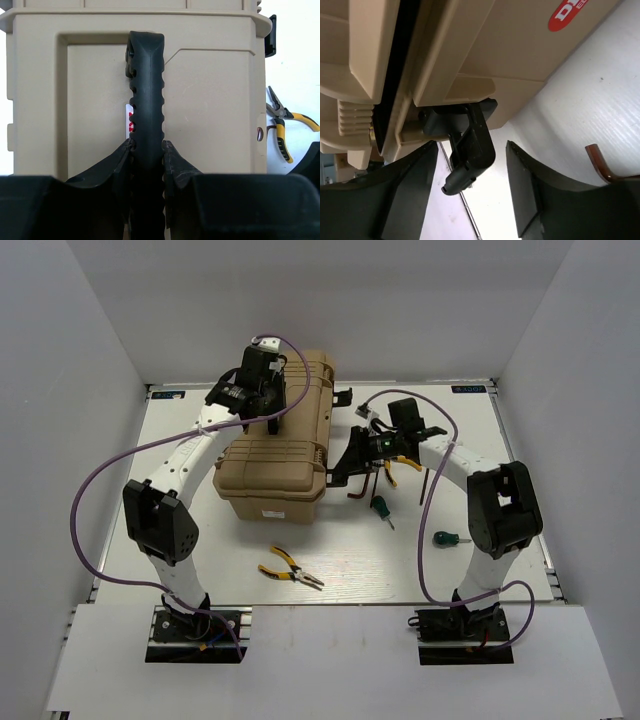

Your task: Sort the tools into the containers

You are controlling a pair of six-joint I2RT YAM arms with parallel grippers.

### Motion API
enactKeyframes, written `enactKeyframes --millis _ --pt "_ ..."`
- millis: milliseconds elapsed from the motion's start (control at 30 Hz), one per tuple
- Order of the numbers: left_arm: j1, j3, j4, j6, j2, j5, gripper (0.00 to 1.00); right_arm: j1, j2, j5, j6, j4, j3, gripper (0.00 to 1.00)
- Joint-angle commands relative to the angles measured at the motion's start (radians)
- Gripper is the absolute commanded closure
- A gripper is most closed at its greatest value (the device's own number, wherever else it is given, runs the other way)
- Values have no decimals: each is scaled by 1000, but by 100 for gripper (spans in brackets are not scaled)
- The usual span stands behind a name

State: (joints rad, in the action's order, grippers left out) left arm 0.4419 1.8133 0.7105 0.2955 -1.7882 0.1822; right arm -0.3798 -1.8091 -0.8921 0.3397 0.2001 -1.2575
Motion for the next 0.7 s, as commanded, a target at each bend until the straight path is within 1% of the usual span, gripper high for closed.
enactKeyframes --millis 0,33,67,133,167,233,267,367,400,533,633,667 --pt "20 90 -192 47 62 -87 100 -16 7 4 7 -18 -11 38" --pt "20 90 -192 47 62 -87 100 -18 7 10 4 -15 -11 40" --pt "20 90 -192 47 62 -87 100 -24 4 22 -1 2 -16 52" --pt "20 90 -192 56 62 -87 100 -27 1 33 -7 13 -20 62" --pt "20 90 -192 56 72 -87 100 -25 -4 38 -14 28 -20 79" --pt "11 90 -192 56 72 -87 100 -27 -10 36 -30 44 -26 96" --pt "11 99 -192 56 72 -87 100 -24 -24 38 -39 80 -34 100" --pt "-2 173 -148 45 61 -53 100 -18 -12 42 -57 114 -45 100" --pt "-2 191 -137 36 52 -41 100 -10 -3 79 -77 140 -51 100" --pt "-28 274 -92 16 52 -10 100 13 5 145 -114 200 -97 100" --pt "-58 284 -66 -15 95 37 100 28 7 157 -114 206 -102 100" --pt "-74 258 -56 -15 110 69 100 32 10 159 -114 206 -100 100"
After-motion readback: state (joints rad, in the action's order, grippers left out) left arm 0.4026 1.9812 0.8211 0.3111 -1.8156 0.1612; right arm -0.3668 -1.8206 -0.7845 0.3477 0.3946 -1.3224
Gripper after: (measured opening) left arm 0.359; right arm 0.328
